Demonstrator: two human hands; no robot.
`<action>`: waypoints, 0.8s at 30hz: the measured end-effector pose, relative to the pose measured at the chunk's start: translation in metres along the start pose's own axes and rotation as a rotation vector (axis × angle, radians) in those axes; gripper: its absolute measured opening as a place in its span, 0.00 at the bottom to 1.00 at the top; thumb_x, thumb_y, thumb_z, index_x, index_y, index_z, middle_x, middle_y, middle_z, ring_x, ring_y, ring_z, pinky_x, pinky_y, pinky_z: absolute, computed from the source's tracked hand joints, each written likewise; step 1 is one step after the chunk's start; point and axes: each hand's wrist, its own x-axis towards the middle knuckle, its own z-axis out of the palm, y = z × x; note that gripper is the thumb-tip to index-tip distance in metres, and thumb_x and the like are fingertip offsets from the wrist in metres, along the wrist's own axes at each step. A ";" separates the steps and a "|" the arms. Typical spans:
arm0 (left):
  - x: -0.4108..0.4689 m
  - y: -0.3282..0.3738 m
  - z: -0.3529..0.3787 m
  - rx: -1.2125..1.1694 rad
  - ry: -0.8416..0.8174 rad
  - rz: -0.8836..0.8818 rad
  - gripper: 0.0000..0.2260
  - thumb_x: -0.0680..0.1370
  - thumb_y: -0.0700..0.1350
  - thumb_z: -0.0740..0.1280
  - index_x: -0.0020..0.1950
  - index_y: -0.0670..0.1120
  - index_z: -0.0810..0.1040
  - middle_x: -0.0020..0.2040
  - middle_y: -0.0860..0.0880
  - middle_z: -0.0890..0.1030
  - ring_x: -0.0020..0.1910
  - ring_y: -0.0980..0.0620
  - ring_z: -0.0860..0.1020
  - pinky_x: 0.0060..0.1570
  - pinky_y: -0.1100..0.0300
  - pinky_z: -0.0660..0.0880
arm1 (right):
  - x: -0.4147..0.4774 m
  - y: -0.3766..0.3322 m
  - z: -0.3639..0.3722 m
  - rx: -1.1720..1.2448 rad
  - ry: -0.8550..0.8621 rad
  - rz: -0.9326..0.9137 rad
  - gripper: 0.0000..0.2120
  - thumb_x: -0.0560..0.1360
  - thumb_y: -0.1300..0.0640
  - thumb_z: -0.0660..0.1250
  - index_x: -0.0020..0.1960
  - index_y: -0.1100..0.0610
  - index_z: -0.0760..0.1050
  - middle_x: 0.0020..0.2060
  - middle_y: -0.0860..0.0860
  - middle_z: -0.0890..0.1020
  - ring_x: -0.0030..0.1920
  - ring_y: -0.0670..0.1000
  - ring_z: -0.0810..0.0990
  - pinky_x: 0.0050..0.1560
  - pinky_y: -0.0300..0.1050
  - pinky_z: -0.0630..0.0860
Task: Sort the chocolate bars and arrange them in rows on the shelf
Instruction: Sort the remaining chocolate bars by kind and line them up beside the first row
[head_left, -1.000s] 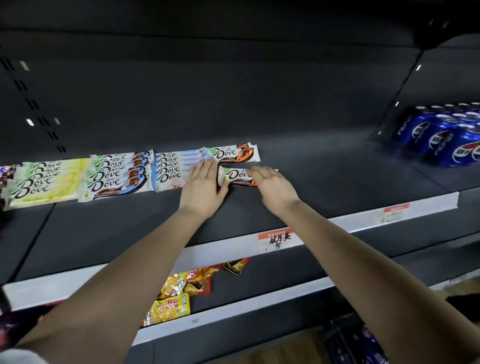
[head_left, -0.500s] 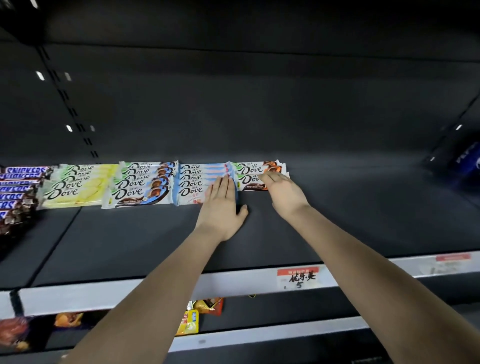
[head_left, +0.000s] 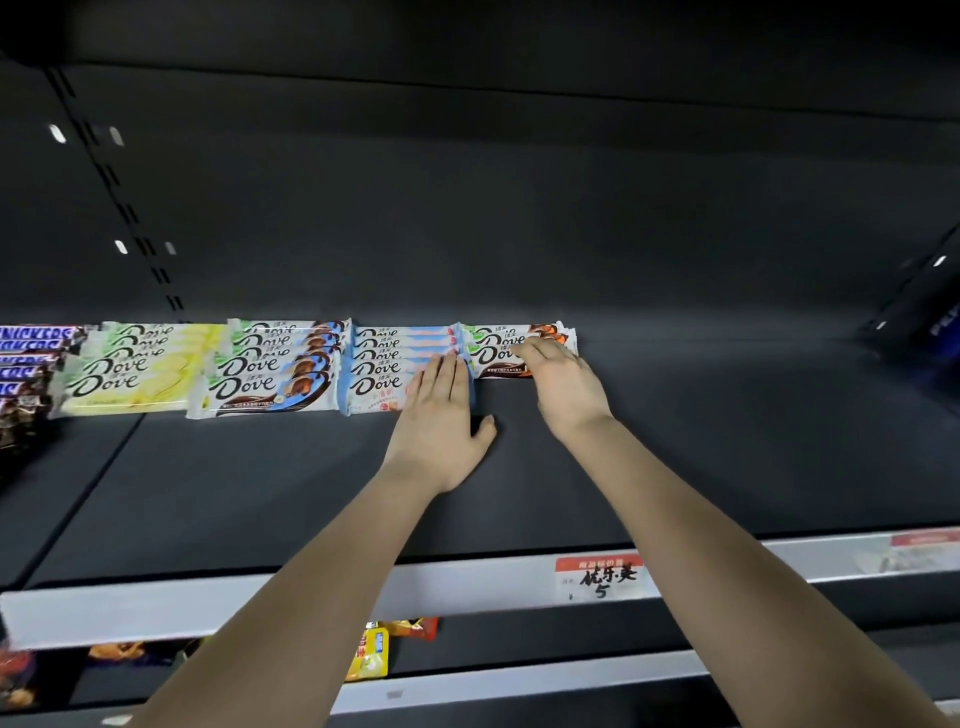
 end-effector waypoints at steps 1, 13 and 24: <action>0.000 0.000 0.001 0.001 0.005 0.002 0.33 0.79 0.56 0.53 0.76 0.40 0.45 0.78 0.44 0.47 0.77 0.48 0.44 0.74 0.56 0.39 | 0.000 0.000 0.002 0.010 0.007 0.008 0.34 0.70 0.74 0.58 0.72 0.53 0.62 0.71 0.51 0.65 0.72 0.52 0.60 0.70 0.44 0.57; 0.001 -0.002 0.003 -0.030 0.013 -0.003 0.33 0.79 0.56 0.53 0.77 0.40 0.46 0.78 0.44 0.47 0.77 0.49 0.43 0.74 0.56 0.39 | 0.004 0.014 0.022 -0.025 0.080 0.161 0.24 0.78 0.63 0.59 0.69 0.42 0.67 0.74 0.54 0.56 0.72 0.63 0.52 0.71 0.60 0.56; 0.001 -0.002 0.002 -0.029 0.004 -0.007 0.33 0.79 0.57 0.53 0.77 0.41 0.45 0.78 0.45 0.47 0.77 0.49 0.43 0.75 0.56 0.40 | 0.004 0.014 0.022 0.137 0.091 0.140 0.25 0.77 0.67 0.57 0.69 0.46 0.68 0.72 0.53 0.62 0.67 0.57 0.62 0.65 0.51 0.69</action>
